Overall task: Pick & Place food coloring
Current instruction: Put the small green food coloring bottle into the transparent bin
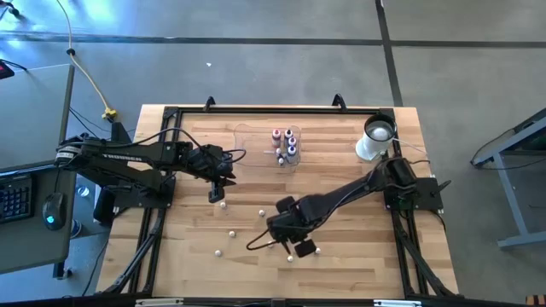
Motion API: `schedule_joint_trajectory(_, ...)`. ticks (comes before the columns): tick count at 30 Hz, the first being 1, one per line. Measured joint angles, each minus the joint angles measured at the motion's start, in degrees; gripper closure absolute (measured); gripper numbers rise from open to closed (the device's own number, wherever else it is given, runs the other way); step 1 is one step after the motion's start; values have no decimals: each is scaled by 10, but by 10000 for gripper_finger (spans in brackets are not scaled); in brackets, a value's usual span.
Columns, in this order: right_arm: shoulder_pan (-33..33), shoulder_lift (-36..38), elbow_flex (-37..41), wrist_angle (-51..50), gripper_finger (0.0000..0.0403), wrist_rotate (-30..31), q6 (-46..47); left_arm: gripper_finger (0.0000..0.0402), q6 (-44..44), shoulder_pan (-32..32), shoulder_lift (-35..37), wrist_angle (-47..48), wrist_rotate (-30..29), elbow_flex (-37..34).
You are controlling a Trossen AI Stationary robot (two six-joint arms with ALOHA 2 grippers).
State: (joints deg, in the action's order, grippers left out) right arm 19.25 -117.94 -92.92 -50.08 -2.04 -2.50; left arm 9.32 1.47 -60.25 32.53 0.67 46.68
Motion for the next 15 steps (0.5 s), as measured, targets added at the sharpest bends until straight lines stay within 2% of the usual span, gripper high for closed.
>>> schedule_joint_trajectory(15, -12, -33, 0, 23, 305, 4, -27, 302, 2, 0, 0, 2, 3, 0)
